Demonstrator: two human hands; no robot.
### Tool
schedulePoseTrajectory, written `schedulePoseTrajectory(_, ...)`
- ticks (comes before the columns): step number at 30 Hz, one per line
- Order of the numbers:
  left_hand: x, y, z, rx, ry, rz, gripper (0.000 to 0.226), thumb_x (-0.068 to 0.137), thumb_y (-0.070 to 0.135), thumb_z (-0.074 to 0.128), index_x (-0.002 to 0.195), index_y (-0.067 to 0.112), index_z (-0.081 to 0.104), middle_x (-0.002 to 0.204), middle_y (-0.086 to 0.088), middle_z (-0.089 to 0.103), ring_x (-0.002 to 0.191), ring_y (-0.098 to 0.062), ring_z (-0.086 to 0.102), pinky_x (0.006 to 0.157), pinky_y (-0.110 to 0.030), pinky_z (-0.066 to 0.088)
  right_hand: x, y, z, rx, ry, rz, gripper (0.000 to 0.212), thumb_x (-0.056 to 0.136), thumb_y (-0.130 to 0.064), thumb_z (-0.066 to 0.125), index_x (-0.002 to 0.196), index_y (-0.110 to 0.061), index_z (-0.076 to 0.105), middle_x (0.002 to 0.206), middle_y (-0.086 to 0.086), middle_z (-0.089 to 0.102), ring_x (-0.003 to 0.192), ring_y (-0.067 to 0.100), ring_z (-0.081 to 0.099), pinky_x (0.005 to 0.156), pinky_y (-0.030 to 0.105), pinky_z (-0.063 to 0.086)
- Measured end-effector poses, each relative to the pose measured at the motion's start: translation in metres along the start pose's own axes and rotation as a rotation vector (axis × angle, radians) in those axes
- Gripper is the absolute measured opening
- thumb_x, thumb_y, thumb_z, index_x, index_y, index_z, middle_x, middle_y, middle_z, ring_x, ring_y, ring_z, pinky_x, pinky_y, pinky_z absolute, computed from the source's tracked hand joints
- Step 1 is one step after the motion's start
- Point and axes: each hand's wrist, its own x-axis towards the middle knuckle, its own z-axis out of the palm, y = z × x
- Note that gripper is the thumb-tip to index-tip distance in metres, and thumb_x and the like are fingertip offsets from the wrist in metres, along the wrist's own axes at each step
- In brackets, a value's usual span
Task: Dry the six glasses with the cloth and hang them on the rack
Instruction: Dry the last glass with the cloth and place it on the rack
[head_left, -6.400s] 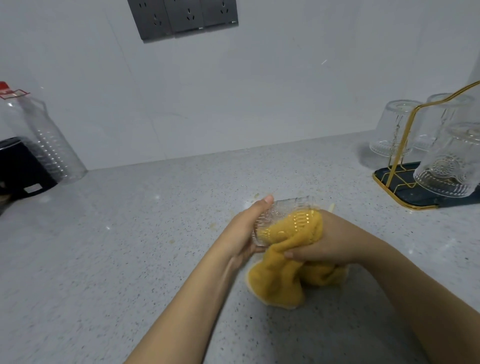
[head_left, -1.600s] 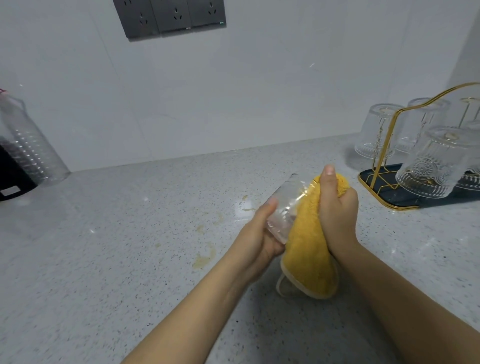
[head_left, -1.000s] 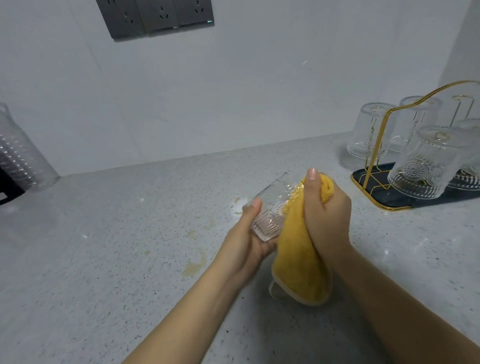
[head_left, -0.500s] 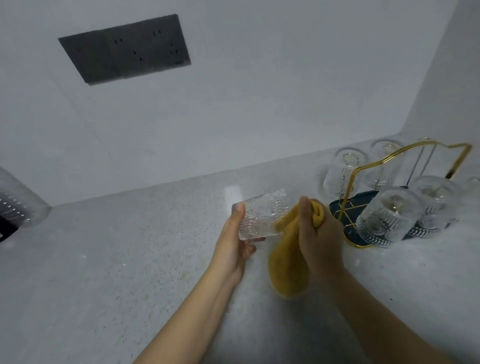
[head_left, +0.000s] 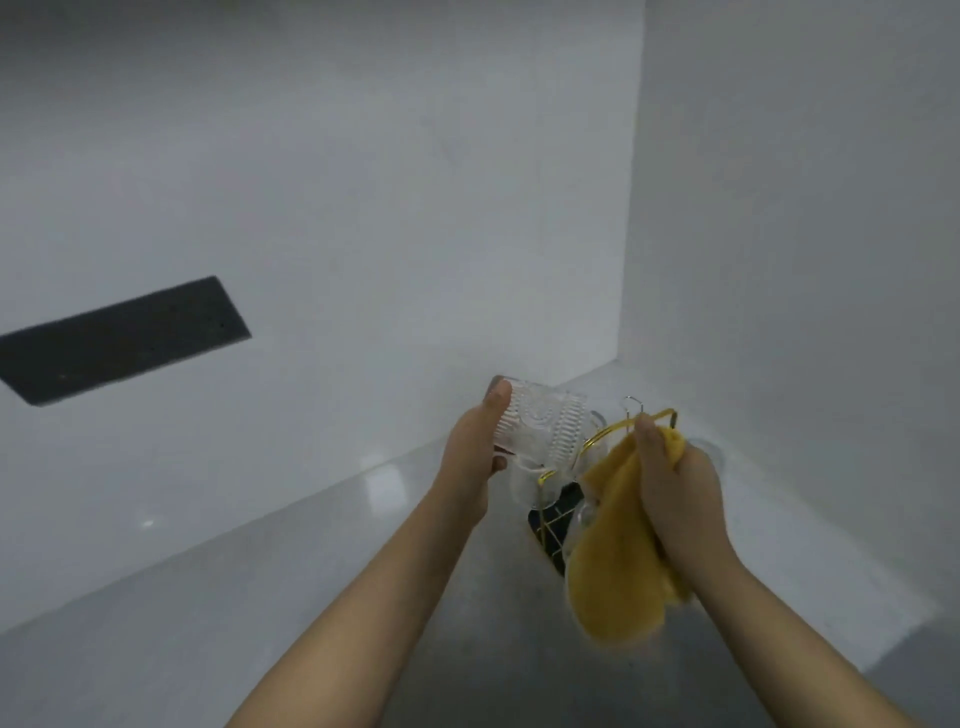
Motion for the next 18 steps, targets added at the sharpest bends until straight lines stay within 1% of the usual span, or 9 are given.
schedulePoseTrajectory(3,0.027,0.012,0.039,0.058,-0.06,0.054,0.047,0.089,0.059,0.055,0.094,0.013,0.064,0.087,-0.007,0.061,0.077,-0.018,0.057,0.068,-0.028,0.045,0.018,0.004,-0.024,-0.007,0.073,0.003,0.05,0.093,-0.045,0.041,0.056,-0.011,0.041,0.05,0.004,0.039,0.048,0.017,0.043,0.049,0.026,0.038)
schedulePoseTrajectory(6,0.051,0.014,0.075,0.09,-0.068,0.104,0.034,0.096,0.039,0.057,0.09,0.006,0.057,0.072,-0.002,0.056,0.058,-0.007,0.051,0.048,-0.014,0.04,0.035,0.014,-0.041,-0.023,0.103,0.015,0.049,0.093,-0.044,0.041,0.055,-0.014,0.041,0.049,0.001,0.04,0.048,0.017,0.043,0.051,0.027,0.038)
schedulePoseTrajectory(7,0.057,0.012,0.082,0.1,-0.057,0.116,0.031,0.096,0.035,0.059,0.09,0.005,0.056,0.069,-0.004,0.054,0.058,-0.008,0.049,0.048,-0.013,0.039,0.038,0.017,-0.042,-0.024,0.1,0.026,0.049,0.093,-0.045,0.041,0.055,-0.014,0.042,0.049,0.001,0.041,0.048,0.018,0.044,0.052,0.03,0.04)
schedulePoseTrajectory(8,0.065,0.011,0.097,0.123,-0.05,0.117,0.031,0.094,0.033,0.063,0.099,0.003,0.057,0.075,-0.01,0.055,0.066,-0.01,0.049,0.054,-0.014,0.04,0.046,0.02,-0.048,-0.027,0.108,0.039,0.049,0.093,-0.045,0.041,0.055,-0.014,0.043,0.049,0.002,0.042,0.049,0.019,0.045,0.054,0.031,0.041)
schedulePoseTrajectory(9,0.069,0.009,0.105,0.141,-0.027,0.11,0.041,0.092,0.034,0.065,0.116,0.002,0.055,0.13,-0.021,0.04,0.08,-0.012,0.05,0.064,-0.019,0.043,0.05,0.022,-0.05,-0.031,0.106,0.049,0.05,0.093,-0.046,0.042,0.055,-0.013,0.043,0.05,0.003,0.043,0.049,0.019,0.046,0.054,0.032,0.042)
schedulePoseTrajectory(10,0.075,0.008,0.115,0.157,-0.008,0.096,0.052,0.09,0.034,0.068,0.129,0.004,0.048,0.106,0.011,0.035,0.094,-0.014,0.05,0.075,-0.025,0.044,0.057,0.024,-0.054,-0.038,0.111,0.059,0.05,0.093,-0.045,0.042,0.055,-0.014,0.042,0.05,0.003,0.043,0.05,0.019,0.046,0.055,0.032,0.042)
schedulePoseTrajectory(12,0.092,-0.002,0.131,0.181,0.023,0.087,0.064,0.086,0.033,0.072,0.137,0.009,0.041,0.124,-0.004,0.05,0.11,-0.019,0.051,0.091,-0.034,0.045,0.069,0.03,-0.061,-0.052,0.114,0.068,0.049,0.093,-0.044,0.043,0.053,-0.015,0.04,0.049,0.002,0.041,0.05,0.019,0.044,0.055,0.033,0.041)
schedulePoseTrajectory(14,0.108,-0.012,0.141,0.25,0.047,0.095,0.07,0.081,0.035,0.077,0.137,0.013,0.041,0.132,-0.008,0.052,0.117,-0.024,0.054,0.101,-0.043,0.047,0.08,0.034,-0.067,-0.067,0.102,0.072,0.049,0.094,-0.043,0.042,0.053,-0.016,0.037,0.049,0.002,0.039,0.049,0.02,0.043,0.055,0.034,0.039)
schedulePoseTrajectory(18,0.136,-0.024,0.155,0.438,0.117,0.157,0.072,0.076,0.038,0.081,0.135,0.016,0.045,0.127,-0.007,0.057,0.115,-0.025,0.055,0.096,-0.04,0.05,0.099,0.042,-0.076,-0.087,0.064,0.098,0.051,0.094,-0.041,0.043,0.05,-0.017,0.032,0.045,-0.001,0.034,0.045,0.016,0.038,0.051,0.03,0.034)
